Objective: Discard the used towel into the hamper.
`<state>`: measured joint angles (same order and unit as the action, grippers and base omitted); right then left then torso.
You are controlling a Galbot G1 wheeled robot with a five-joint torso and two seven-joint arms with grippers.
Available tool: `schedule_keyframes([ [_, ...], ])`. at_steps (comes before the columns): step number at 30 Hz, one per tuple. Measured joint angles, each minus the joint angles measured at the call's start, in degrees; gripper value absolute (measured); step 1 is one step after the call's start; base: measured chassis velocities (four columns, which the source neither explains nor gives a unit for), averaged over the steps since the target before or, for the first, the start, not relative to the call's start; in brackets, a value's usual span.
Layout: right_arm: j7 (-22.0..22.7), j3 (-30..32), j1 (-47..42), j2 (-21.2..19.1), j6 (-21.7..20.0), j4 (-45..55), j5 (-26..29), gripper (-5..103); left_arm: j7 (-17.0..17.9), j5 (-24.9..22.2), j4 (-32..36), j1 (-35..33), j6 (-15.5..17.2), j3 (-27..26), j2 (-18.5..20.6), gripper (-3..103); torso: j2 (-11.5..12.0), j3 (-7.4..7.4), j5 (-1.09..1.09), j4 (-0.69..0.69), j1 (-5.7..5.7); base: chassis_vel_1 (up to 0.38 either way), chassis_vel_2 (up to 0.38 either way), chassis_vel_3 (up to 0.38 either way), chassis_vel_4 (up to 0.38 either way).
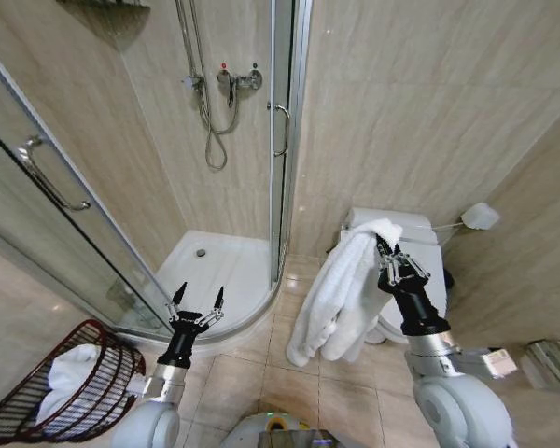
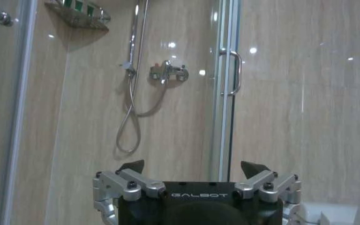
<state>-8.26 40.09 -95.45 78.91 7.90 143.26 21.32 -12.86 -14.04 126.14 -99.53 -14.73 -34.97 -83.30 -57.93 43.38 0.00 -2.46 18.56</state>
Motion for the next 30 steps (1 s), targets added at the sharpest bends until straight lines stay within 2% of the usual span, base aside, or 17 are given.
schedule_keyframes([
  [30, -1.01, -0.23, -0.11, 0.04, 0.26, -0.03, 0.22, 4, 0.0, 0.0, 0.0, 0.0, 0.0, 0.0, 0.0, 100, -8.44, 4.59, 0.0, 0.0, 3.86, 0.0, 0.0, 0.0, 0.0],
])
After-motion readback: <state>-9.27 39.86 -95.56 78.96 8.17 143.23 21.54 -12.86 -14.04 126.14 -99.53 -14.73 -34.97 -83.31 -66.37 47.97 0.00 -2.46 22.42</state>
